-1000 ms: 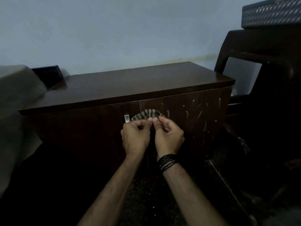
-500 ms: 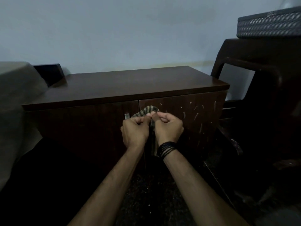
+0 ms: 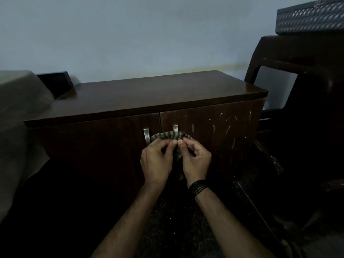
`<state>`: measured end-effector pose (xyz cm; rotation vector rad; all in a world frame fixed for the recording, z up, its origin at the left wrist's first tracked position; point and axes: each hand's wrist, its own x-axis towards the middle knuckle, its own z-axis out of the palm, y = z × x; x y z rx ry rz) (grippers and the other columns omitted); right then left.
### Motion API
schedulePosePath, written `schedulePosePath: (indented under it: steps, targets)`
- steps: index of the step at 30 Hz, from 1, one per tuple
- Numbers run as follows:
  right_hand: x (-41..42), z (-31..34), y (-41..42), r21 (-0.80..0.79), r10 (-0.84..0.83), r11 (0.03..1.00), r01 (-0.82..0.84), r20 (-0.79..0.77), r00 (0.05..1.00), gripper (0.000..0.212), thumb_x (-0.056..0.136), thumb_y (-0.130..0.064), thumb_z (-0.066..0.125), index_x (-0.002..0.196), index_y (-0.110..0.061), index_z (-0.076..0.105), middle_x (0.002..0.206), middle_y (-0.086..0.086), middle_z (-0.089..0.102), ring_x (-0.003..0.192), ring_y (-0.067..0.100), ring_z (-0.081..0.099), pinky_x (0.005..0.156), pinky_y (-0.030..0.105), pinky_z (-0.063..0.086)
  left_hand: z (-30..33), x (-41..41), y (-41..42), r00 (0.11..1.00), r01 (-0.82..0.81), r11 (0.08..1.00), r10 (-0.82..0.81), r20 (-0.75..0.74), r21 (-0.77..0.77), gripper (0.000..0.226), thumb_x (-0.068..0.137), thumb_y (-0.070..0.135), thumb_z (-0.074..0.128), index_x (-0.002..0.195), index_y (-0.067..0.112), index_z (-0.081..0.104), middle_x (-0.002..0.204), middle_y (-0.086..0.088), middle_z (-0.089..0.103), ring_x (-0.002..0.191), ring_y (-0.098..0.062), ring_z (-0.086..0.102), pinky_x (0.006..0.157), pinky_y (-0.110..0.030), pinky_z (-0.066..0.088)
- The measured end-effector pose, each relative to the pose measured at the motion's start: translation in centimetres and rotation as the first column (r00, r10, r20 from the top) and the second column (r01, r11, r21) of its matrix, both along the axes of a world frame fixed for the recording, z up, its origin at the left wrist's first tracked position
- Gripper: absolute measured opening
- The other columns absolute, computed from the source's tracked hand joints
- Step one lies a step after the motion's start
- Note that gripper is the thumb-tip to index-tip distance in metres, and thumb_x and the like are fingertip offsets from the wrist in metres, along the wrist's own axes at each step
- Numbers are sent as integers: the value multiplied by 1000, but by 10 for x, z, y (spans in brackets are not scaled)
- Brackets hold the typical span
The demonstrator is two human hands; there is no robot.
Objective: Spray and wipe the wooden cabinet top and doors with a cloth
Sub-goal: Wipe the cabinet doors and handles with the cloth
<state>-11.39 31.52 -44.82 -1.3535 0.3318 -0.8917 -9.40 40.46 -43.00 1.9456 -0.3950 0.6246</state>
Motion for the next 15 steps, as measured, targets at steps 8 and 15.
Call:
schedulePosePath:
  steps: [8, 15]
  targets:
    - [3, -1, 1, 72, -44, 996, 46, -24, 999, 18, 81, -15, 81, 80, -31, 73, 79, -7, 75, 77, 4, 71, 68, 15, 53, 1, -1, -1, 993, -119, 977, 117, 24, 176, 23, 94, 45, 60, 95, 28, 76, 92, 14, 71, 79, -7, 66, 63, -33, 56]
    - [7, 33, 0, -35, -119, 993, 116, -101, 988, 18, 77, -25, 83, 70, -34, 70, 72, -12, 72, 71, 2, 69, 68, 21, 57, 21, 1, -10, 974, -137, 990, 126, -191, -44, 21, 89, 50, 65, 86, 33, 78, 78, 15, 74, 77, -4, 69, 70, -34, 59]
